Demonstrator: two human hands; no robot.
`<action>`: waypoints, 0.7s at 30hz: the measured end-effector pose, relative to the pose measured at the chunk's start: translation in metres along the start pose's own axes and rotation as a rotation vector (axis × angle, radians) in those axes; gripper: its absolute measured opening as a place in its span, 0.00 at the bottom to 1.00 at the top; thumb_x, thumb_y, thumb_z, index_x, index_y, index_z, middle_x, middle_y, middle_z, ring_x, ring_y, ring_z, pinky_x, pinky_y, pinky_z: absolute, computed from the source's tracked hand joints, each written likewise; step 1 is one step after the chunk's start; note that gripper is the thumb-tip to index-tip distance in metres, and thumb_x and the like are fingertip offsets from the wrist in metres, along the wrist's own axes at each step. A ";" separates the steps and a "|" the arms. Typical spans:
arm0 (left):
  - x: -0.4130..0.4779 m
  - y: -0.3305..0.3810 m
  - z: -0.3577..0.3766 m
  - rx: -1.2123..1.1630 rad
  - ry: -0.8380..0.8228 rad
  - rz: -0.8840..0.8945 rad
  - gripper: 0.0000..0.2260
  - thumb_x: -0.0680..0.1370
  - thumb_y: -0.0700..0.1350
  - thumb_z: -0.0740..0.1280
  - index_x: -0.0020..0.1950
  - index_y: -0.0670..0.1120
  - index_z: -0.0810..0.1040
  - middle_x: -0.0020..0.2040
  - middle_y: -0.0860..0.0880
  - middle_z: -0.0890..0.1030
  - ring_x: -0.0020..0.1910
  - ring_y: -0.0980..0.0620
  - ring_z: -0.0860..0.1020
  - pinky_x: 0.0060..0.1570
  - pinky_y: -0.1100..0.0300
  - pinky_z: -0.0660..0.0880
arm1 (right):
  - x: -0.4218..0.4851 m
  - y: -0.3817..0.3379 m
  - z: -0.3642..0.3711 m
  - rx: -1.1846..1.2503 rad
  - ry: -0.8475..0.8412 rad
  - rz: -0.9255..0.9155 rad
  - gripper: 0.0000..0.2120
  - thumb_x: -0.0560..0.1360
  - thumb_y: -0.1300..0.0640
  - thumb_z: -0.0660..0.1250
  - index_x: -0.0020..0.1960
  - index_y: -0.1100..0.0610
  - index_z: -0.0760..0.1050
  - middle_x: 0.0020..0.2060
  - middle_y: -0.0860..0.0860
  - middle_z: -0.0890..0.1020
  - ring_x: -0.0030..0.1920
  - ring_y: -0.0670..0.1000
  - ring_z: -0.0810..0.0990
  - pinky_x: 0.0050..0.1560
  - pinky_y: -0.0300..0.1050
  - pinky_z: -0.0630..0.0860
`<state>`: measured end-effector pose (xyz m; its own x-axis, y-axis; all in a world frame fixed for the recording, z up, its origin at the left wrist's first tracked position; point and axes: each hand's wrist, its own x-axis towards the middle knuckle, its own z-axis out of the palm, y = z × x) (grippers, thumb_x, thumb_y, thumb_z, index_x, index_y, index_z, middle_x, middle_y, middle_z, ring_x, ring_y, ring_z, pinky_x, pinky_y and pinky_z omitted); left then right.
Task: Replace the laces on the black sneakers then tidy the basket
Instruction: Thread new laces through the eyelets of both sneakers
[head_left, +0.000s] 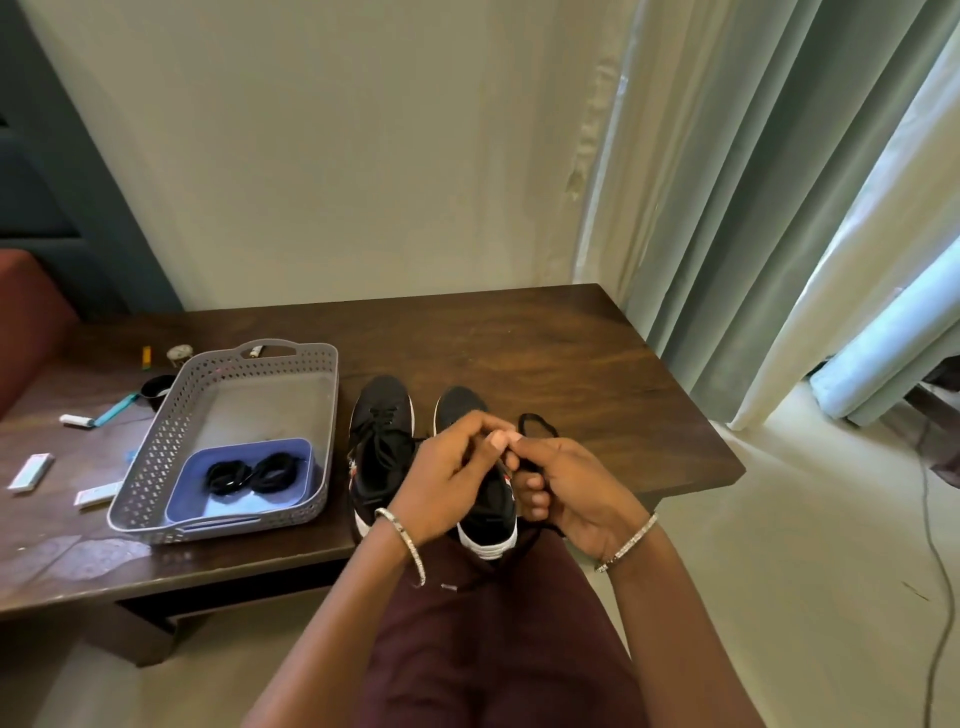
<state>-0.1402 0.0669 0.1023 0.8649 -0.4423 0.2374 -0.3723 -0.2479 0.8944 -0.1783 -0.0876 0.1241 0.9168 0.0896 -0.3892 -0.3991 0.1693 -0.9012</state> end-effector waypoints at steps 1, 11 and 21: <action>-0.004 -0.006 -0.003 0.024 -0.003 -0.020 0.05 0.81 0.45 0.66 0.54 0.52 0.81 0.40 0.49 0.82 0.40 0.52 0.80 0.43 0.61 0.75 | -0.003 0.002 -0.002 -0.011 -0.001 0.010 0.18 0.82 0.51 0.62 0.35 0.55 0.72 0.25 0.48 0.63 0.23 0.44 0.59 0.25 0.37 0.58; -0.019 -0.038 -0.067 0.328 0.268 -0.255 0.10 0.80 0.48 0.67 0.40 0.56 0.83 0.33 0.52 0.81 0.34 0.55 0.75 0.36 0.59 0.68 | -0.027 0.018 -0.049 -0.033 0.101 -0.044 0.15 0.81 0.51 0.63 0.44 0.62 0.78 0.27 0.48 0.65 0.26 0.45 0.61 0.28 0.38 0.60; -0.009 -0.038 -0.034 0.371 0.154 -0.096 0.10 0.82 0.48 0.63 0.59 0.49 0.82 0.53 0.55 0.82 0.54 0.58 0.79 0.57 0.59 0.75 | -0.004 0.027 -0.025 -0.213 0.260 -0.121 0.05 0.77 0.62 0.70 0.47 0.64 0.76 0.38 0.59 0.86 0.29 0.49 0.80 0.27 0.38 0.74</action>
<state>-0.1229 0.1096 0.0789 0.9314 -0.2750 0.2386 -0.3592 -0.5881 0.7246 -0.1924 -0.1074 0.0966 0.9412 -0.1762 -0.2883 -0.3006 -0.0471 -0.9526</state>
